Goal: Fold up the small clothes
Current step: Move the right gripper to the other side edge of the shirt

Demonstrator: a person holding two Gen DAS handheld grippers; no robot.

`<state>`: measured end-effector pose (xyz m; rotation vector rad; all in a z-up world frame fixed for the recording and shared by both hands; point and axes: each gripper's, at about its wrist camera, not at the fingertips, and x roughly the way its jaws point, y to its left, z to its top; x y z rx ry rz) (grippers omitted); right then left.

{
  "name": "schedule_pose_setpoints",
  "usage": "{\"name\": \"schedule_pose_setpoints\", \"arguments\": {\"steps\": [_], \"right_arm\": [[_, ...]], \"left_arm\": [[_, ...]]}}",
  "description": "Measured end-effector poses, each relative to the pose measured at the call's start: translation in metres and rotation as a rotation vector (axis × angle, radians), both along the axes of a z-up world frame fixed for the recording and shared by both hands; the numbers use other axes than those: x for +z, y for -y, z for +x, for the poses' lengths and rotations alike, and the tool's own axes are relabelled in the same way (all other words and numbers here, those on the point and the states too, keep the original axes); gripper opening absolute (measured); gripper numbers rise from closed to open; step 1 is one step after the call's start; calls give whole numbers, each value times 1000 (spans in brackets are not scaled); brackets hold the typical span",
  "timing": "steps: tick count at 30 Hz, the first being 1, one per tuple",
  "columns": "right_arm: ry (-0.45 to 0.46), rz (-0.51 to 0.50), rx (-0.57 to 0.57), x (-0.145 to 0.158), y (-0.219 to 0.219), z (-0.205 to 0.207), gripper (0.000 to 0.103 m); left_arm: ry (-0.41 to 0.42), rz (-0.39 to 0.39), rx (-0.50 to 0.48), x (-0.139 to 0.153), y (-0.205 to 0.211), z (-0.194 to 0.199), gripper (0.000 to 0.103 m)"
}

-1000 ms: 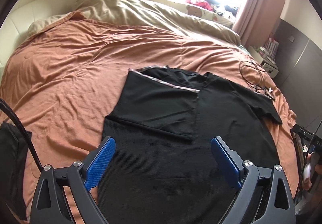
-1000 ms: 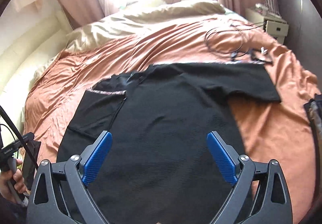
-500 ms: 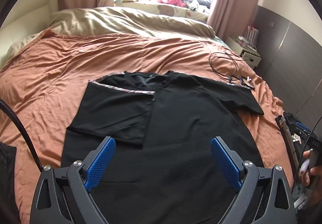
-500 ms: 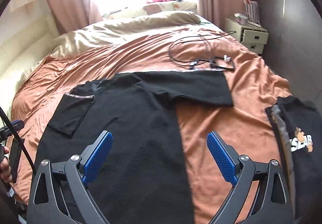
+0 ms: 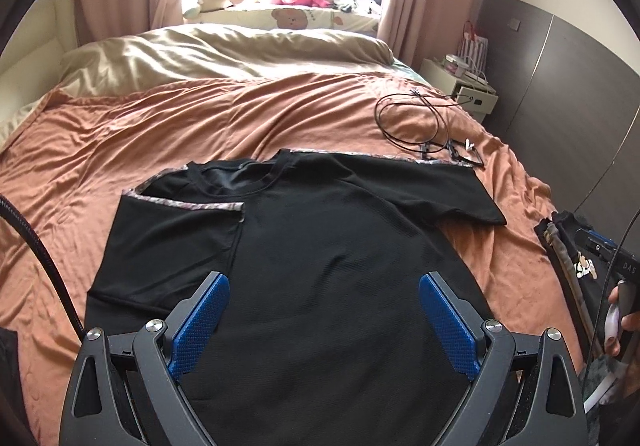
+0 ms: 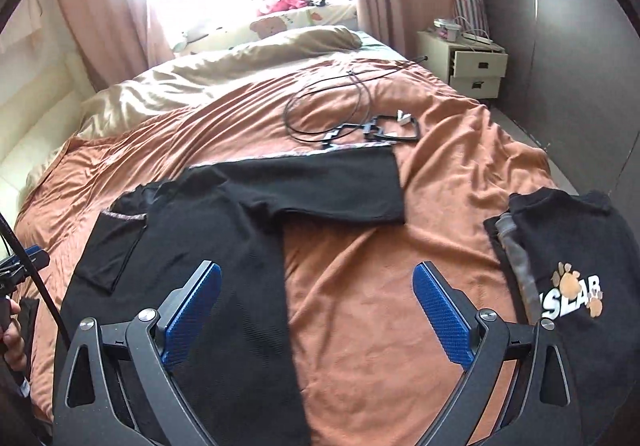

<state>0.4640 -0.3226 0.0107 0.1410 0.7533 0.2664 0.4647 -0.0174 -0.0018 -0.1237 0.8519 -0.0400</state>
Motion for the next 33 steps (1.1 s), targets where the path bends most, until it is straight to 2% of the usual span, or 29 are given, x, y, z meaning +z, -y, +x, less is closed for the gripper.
{"name": "schedule_pose_setpoints", "arguments": {"steps": [5, 9, 13, 18, 24, 27, 33], "right_arm": [[-23, 21, -7, -13, 16, 25, 95], [-54, 49, -6, -23, 22, 55, 79], [-109, 83, -9, -40, 27, 96, 63], [-150, 116, -2, -57, 29, 152, 52], [-189, 123, 4, -80, 24, 209, 51], [-208, 119, 6, -93, 20, 235, 44], [-254, 132, -4, -120, 22, 278, 43]], "left_arm": [[-1, -4, -18, -6, 14, 24, 97], [-10, -15, -31, -16, 24, 49, 95], [-35, -16, -48, -31, 34, 77, 85], [-59, -19, -66, -52, 43, 108, 74], [-92, -35, -82, -79, 50, 148, 56], [-106, -46, -94, -92, 54, 165, 48], [-134, -56, -118, -116, 64, 193, 41]]}}
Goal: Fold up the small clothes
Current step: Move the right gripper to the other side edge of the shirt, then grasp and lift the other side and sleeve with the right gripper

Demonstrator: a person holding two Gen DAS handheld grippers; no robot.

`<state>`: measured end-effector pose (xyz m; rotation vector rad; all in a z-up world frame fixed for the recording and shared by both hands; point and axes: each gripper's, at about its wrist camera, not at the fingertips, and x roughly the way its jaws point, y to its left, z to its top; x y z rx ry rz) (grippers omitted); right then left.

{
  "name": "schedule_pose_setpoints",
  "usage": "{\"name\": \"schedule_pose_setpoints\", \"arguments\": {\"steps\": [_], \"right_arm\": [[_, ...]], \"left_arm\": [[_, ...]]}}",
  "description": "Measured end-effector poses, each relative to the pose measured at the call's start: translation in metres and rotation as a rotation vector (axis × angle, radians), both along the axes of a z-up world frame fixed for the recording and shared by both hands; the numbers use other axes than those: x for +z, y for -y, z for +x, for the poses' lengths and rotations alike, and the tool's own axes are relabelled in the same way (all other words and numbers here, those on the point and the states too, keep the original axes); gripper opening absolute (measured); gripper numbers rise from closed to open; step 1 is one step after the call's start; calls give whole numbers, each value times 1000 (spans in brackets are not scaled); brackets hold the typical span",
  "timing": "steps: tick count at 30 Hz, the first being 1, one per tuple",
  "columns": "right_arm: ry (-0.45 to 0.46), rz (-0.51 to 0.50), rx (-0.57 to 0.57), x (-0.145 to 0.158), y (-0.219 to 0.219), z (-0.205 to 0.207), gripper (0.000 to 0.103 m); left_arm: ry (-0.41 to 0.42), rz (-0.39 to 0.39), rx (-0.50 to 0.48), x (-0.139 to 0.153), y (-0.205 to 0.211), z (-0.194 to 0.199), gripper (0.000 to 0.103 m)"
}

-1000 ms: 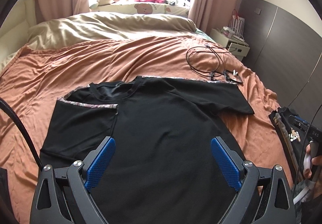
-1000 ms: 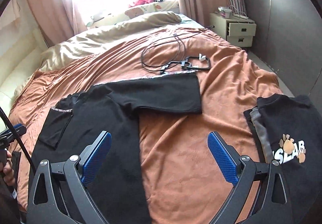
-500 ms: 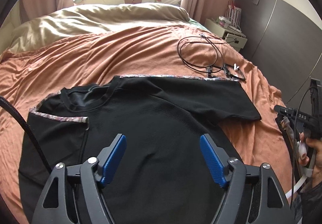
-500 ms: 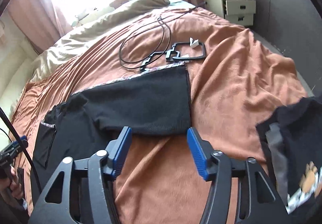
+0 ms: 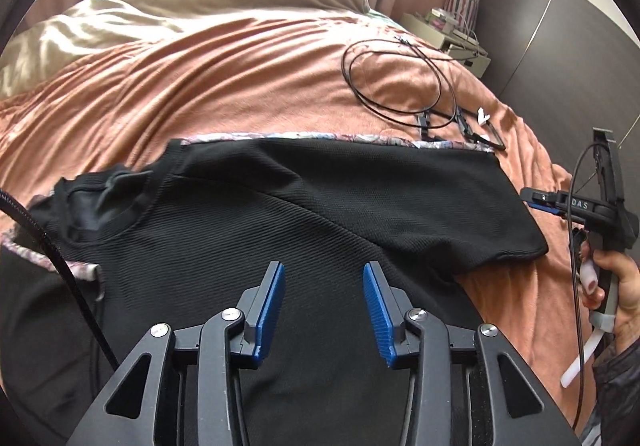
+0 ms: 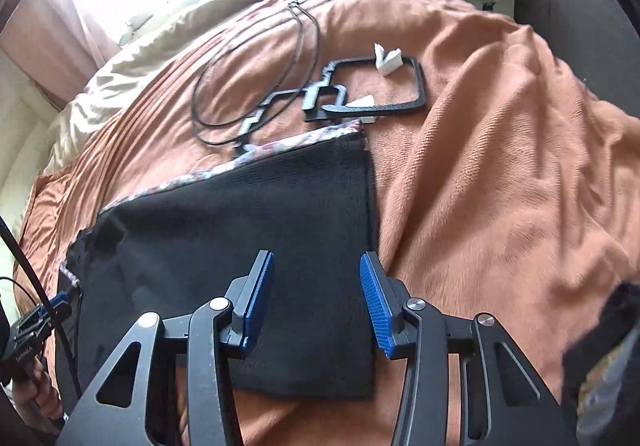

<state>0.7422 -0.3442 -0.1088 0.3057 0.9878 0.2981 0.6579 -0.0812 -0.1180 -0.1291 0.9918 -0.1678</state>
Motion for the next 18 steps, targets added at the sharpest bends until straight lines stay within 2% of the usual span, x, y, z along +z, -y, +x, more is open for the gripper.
{"name": "schedule_pose_setpoints", "arguments": {"steps": [3, 8, 11, 12, 13, 18], "right_arm": [[-17, -8, -12, -12, 0, 8, 43], [-42, -27, -14, -27, -1, 25, 42], [-47, -43, -9, -30, -2, 29, 28], [-48, -44, -7, -30, -4, 31, 12], [-43, -48, -3, -28, -5, 32, 5], [63, -90, 32, 5, -17, 17, 2]], "left_arm": [[-18, -6, -15, -13, 6, 12, 32], [-32, -26, -36, -27, 16, 27, 27], [-45, -45, -44, -35, 21, 35, 21], [-48, -48, -45, -36, 23, 36, 19], [-49, -52, -48, -37, 25, 39, 17], [-42, -77, -54, -36, 29, 44, 17]]}}
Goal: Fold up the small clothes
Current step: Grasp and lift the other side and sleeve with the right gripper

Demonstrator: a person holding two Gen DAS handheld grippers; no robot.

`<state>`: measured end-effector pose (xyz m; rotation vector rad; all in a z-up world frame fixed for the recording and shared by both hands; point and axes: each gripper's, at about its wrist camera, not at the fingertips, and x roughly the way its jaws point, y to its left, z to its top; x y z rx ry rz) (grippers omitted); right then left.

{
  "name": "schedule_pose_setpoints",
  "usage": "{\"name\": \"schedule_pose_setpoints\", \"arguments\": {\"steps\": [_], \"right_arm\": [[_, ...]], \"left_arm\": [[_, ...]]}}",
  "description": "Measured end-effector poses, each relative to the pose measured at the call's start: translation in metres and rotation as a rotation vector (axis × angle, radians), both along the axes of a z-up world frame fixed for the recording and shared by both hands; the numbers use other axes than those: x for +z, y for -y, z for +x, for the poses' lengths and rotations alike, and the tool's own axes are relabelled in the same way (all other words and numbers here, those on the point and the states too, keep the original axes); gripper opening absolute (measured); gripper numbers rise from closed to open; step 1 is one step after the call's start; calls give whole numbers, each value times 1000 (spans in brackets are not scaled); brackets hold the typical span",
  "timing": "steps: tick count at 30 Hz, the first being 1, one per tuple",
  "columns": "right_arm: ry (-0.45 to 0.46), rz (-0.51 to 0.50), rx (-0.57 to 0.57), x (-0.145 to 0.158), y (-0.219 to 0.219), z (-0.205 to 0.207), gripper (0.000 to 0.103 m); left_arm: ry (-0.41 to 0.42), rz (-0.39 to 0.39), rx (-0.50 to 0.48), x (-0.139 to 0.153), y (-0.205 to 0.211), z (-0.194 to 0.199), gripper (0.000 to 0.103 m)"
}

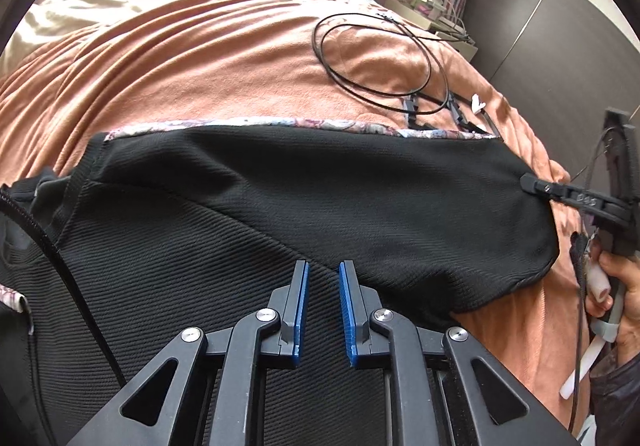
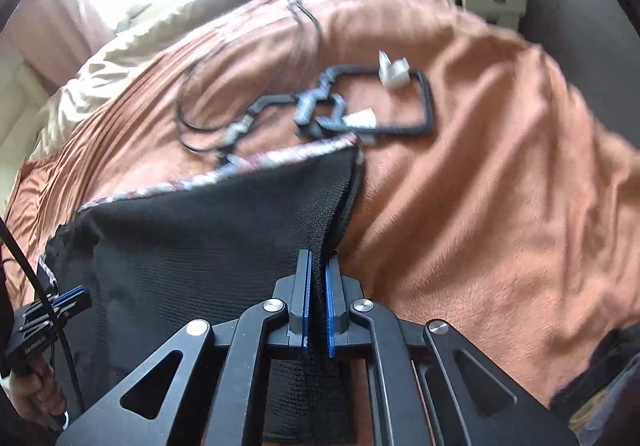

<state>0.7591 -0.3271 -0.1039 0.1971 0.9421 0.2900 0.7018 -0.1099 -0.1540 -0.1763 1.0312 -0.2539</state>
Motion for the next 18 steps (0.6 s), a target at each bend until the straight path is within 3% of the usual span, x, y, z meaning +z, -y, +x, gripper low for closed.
{"name": "schedule_pose_setpoints", "arguments": {"steps": [9, 18], "right_arm": [[120, 8, 60, 74, -22, -27, 2], [200, 0, 149, 130, -59, -61, 2]], "left_arm": [[-13, -20, 10, 5, -9, -16, 17], [15, -34, 68, 36, -53, -44, 17]]}}
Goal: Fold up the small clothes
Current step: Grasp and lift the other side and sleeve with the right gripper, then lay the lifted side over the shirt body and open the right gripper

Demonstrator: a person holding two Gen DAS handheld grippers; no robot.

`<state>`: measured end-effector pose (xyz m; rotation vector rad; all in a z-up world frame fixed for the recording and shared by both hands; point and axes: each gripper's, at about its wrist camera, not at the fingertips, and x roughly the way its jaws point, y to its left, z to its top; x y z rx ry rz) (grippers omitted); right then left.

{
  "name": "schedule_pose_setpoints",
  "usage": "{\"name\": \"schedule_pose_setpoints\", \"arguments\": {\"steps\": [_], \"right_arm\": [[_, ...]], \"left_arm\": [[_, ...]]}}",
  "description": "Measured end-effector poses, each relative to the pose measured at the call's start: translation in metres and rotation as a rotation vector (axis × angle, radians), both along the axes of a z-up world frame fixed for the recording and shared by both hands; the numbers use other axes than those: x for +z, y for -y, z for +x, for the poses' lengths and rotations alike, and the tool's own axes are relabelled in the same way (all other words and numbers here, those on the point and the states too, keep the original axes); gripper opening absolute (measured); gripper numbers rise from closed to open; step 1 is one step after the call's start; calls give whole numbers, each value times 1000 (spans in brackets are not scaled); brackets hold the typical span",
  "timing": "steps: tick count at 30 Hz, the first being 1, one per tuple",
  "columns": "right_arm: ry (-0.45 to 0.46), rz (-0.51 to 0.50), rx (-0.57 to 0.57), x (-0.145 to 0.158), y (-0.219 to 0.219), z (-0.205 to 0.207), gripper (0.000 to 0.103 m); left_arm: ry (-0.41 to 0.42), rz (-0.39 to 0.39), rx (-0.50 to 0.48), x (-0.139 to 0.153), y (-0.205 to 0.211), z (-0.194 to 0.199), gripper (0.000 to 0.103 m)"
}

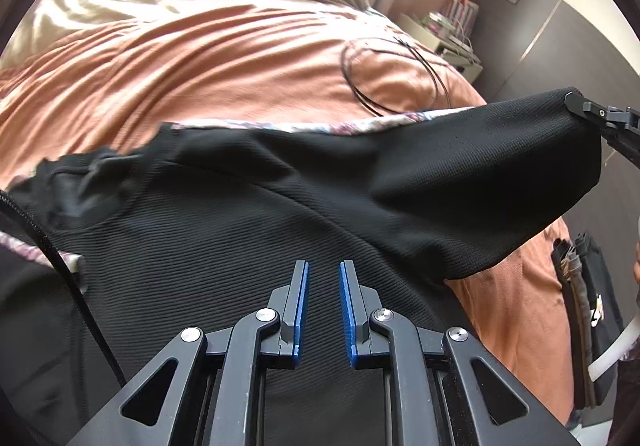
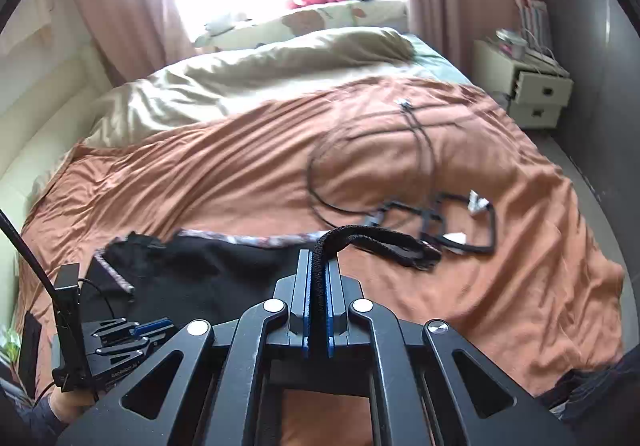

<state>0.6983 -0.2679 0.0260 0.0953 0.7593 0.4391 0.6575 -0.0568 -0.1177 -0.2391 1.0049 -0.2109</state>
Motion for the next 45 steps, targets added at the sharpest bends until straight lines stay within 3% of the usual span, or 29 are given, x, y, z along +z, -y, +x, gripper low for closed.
{"name": "schedule_pose_setpoints", "arguments": {"steps": [6, 13, 28, 32, 35, 37, 38, 45], "right_arm": [[17, -22, 60, 15, -40, -11, 2], [6, -42, 131, 12, -91, -9, 2], [-114, -92, 272, -32, -183, -5, 2], [-176, -152, 262, -51, -205, -3, 3], [-235, -156, 245, -61, -207, 6, 16], [-236, -117, 243, -59, -200, 8, 54], [-220, -99, 221, -56, -191, 11, 59], [-192, -72, 144, -57, -138, 23, 59]], "left_arm": [[18, -3, 56, 16, -42, -20, 17], [24, 1, 118, 25, -90, -46, 17], [-2, -21, 204, 10, -160, -88, 17], [-13, -25, 212, 5, -169, -93, 17], [-14, -11, 217, 4, -172, -95, 17], [-13, -8, 216, 5, -173, -96, 17], [-12, -4, 214, 6, -172, -95, 17], [-5, -2, 178, 5, -154, -85, 17]]}}
